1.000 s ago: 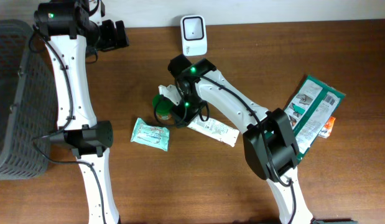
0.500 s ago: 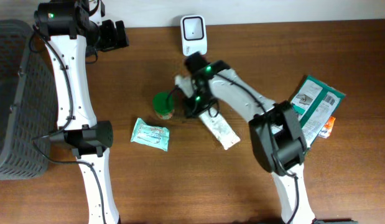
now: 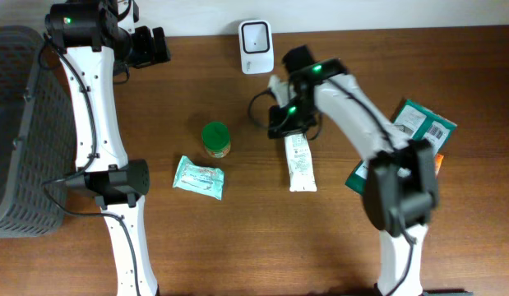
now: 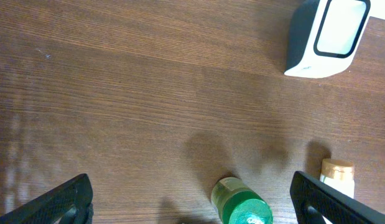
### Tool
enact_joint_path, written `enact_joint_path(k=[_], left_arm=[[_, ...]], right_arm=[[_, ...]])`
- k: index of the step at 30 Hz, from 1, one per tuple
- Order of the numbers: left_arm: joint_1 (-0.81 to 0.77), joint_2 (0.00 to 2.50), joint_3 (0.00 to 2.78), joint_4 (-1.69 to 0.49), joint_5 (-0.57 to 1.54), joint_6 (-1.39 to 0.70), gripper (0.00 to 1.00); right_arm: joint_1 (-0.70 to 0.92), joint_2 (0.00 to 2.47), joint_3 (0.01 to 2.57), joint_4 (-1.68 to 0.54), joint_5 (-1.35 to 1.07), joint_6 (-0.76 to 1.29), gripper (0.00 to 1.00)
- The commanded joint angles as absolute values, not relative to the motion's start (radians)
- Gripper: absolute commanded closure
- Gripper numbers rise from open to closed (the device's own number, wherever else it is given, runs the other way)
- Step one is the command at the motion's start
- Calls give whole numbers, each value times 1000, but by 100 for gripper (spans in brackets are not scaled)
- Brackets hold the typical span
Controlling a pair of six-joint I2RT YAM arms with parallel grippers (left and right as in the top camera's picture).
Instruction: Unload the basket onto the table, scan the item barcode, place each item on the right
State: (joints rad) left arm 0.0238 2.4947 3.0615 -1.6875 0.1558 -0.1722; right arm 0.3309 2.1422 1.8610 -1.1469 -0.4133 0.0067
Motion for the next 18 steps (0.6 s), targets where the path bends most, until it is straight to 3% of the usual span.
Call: enact_joint_path(k=[1, 6, 12, 18], left_arm=[[27, 2487, 3076, -1688, 149, -163, 1], [27, 2487, 3076, -1688, 149, -163, 1], [27, 2487, 3076, -1688, 149, -163, 1], [27, 2487, 3076, -1688, 149, -163, 1]], right_arm=[[235, 2017, 1897, -1235, -434, 17, 67], [136, 2020, 1695, -1221, -451, 16, 55], [130, 2020, 1412, -969, -624, 56, 54], [131, 2020, 1291, -809, -621, 181, 49]])
